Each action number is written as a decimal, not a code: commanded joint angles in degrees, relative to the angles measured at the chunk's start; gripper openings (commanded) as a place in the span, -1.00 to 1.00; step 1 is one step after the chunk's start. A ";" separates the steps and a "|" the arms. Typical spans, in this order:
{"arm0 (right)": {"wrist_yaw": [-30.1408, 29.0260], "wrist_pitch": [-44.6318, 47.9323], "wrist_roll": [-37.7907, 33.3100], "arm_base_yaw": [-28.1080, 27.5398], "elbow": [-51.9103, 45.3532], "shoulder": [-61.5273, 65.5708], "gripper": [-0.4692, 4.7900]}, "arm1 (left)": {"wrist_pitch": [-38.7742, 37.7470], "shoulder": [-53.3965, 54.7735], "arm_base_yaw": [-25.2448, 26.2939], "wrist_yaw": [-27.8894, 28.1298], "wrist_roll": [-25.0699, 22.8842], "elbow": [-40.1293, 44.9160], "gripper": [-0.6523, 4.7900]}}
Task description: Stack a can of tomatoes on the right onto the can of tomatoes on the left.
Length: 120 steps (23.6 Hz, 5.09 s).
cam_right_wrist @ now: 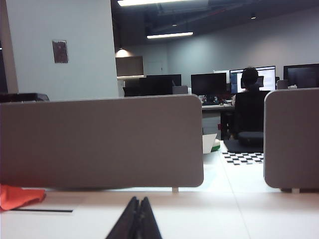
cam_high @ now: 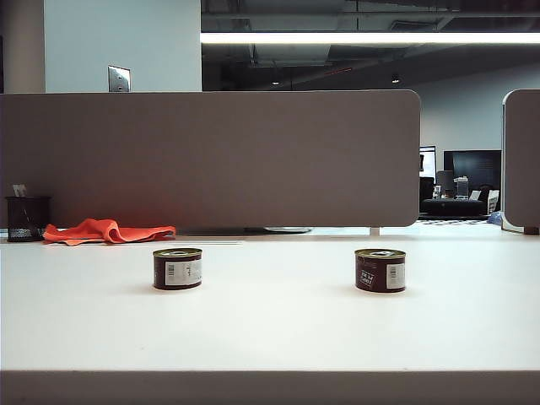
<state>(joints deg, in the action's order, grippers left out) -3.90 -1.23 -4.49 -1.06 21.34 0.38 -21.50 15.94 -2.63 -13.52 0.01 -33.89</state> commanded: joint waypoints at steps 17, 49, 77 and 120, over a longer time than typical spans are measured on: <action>-1.81 -24.74 6.23 5.81 31.39 42.14 -0.84 | -9.73 23.71 -15.34 3.56 -8.55 -16.70 -0.38; 5.33 -39.41 -5.16 20.92 58.31 100.24 1.00 | -7.61 25.53 -15.26 5.60 0.87 -16.81 0.84; 5.46 -41.20 -5.14 24.17 58.31 106.90 0.34 | -8.46 25.55 -15.26 5.84 0.63 -16.81 0.84; 5.31 -42.71 -4.48 44.50 91.91 124.23 0.34 | -17.68 25.57 -15.23 18.67 -4.50 -16.81 0.84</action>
<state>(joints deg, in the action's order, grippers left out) 1.43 -44.56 -9.13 43.13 112.95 124.62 -39.70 41.60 -17.87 5.17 -4.29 -50.50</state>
